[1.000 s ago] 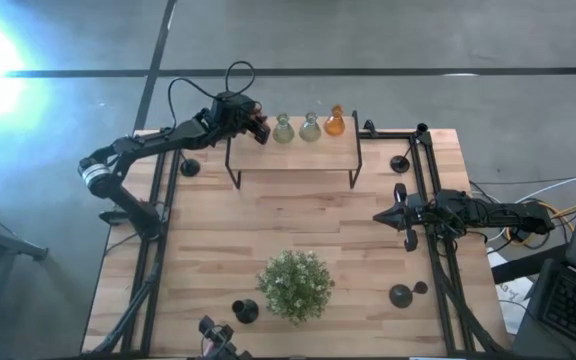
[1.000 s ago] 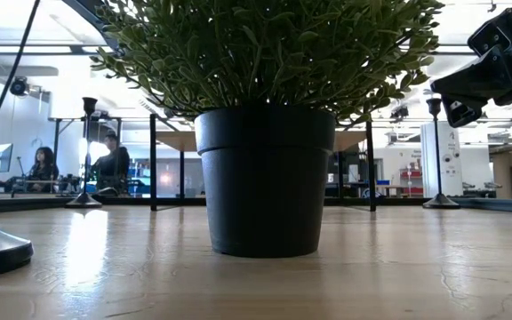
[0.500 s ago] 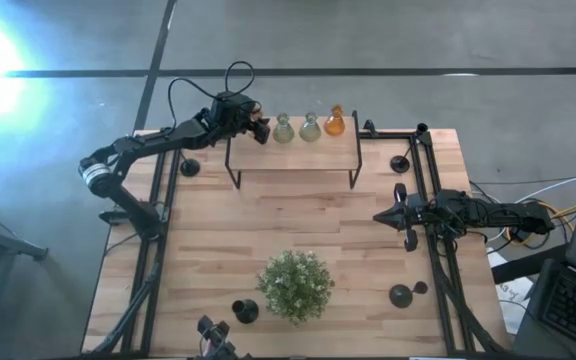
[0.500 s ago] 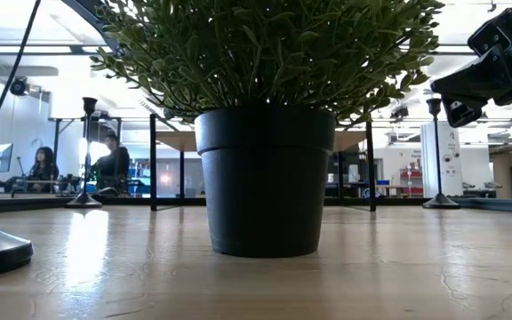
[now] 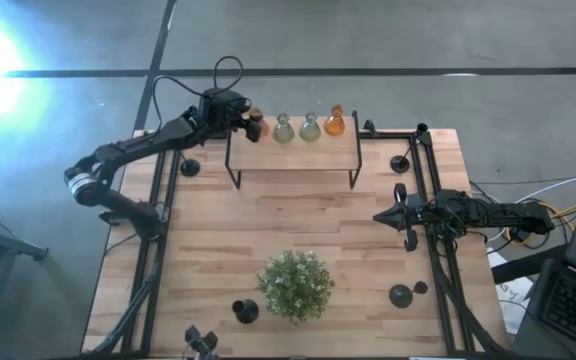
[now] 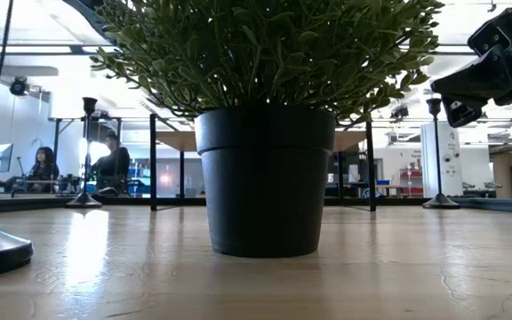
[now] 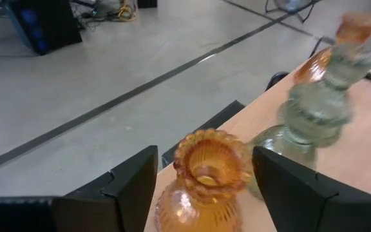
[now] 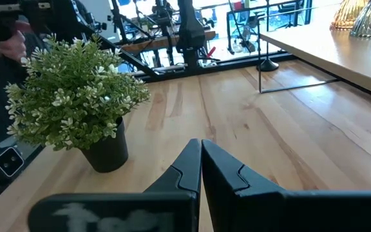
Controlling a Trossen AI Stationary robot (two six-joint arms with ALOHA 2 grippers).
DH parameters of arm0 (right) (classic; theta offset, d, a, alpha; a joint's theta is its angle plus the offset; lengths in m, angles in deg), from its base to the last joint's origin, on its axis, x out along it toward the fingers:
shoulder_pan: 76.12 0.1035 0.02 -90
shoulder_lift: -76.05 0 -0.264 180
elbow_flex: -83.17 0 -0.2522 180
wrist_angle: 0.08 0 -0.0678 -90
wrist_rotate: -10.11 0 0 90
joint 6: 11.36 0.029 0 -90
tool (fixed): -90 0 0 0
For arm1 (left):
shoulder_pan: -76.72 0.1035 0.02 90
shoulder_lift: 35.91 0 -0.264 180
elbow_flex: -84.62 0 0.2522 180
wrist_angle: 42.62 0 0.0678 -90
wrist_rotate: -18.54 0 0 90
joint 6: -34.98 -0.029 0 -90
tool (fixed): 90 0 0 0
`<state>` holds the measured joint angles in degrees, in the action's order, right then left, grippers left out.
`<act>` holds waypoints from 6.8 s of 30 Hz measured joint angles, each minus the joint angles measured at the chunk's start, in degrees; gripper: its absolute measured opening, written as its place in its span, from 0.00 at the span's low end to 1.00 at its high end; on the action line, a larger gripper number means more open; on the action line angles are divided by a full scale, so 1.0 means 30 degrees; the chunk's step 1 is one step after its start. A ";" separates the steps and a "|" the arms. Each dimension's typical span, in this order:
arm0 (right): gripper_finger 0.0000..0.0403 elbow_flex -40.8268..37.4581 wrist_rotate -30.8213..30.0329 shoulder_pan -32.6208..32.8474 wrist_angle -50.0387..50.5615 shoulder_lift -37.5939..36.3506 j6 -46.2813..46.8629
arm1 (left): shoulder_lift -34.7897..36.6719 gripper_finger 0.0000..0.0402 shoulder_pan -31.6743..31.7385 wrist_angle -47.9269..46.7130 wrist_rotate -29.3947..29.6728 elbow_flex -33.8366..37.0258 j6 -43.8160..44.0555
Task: Pick & Place candle stick holders
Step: Put the orange glass candle holder on the shelf aligned with the other glass candle holder, then put the black candle holder on the shelf
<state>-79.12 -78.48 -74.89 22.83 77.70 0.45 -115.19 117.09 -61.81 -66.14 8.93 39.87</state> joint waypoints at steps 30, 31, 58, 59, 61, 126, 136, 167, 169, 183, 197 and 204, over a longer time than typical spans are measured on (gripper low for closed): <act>0.02 0.0006 -0.0003 0.0000 0.0000 0.0000 0.0000 | 1.2319 0.60 -0.0100 -1.6209 -0.2878 -0.0015 0.3334; 0.02 0.0000 -0.0003 0.0000 0.0002 0.0000 0.0000 | 1.2572 0.59 -0.0100 -1.6973 -0.2560 -0.0015 0.3616; 0.02 0.0000 -0.0002 0.0000 0.0000 -0.0007 0.0000 | 1.1382 0.59 -0.0094 -1.6067 0.7617 0.7541 1.1615; 0.02 0.0000 -0.0002 0.0000 0.0006 -0.0007 0.0000 | 1.1271 0.59 -0.0078 -1.5483 0.8048 0.7823 1.1634; 0.02 0.0000 -0.0012 -0.0002 0.0000 -0.0007 0.0000 | 1.1121 0.59 -0.0078 -1.4375 0.8617 0.8397 1.1656; 0.02 0.0000 -0.0003 0.0000 0.0006 -0.0007 0.0000 | 0.5327 0.05 0.0301 -1.6228 -0.5096 -1.0506 -0.1429; 0.02 0.0003 -0.0005 -0.0005 0.0002 -0.0005 0.0000 | 0.2779 0.05 0.0257 -1.6206 -0.7564 -1.0506 -0.3522; 0.02 0.0000 -0.0009 -0.0007 0.0000 -0.0007 0.0000 | 0.3160 0.05 0.0406 -0.7876 -0.4794 -0.2110 -0.4843; 0.02 0.0000 -0.0007 -0.0005 0.0003 0.0000 0.0000 | 0.3160 0.04 0.0608 -0.7568 -0.4777 -0.1907 -0.4790; 0.02 0.0000 -0.0006 -0.0003 0.0004 -0.0007 0.0000 | 0.3196 0.04 0.1516 -0.7178 -0.5007 -0.1501 -0.4463; 0.02 0.0001 -0.0003 -0.0007 0.0001 -0.0007 0.0000 | 0.3362 0.04 0.1656 -0.7772 -0.4250 -0.1521 -0.3529; 0.02 0.0000 -0.0003 -0.0002 0.0005 0.0000 0.0000 | 0.3853 0.04 0.1685 -0.8388 -0.4061 -0.1754 -0.3460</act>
<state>-79.12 -78.48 -74.90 22.84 77.70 0.45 -103.63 122.15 -86.97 -78.32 3.66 29.49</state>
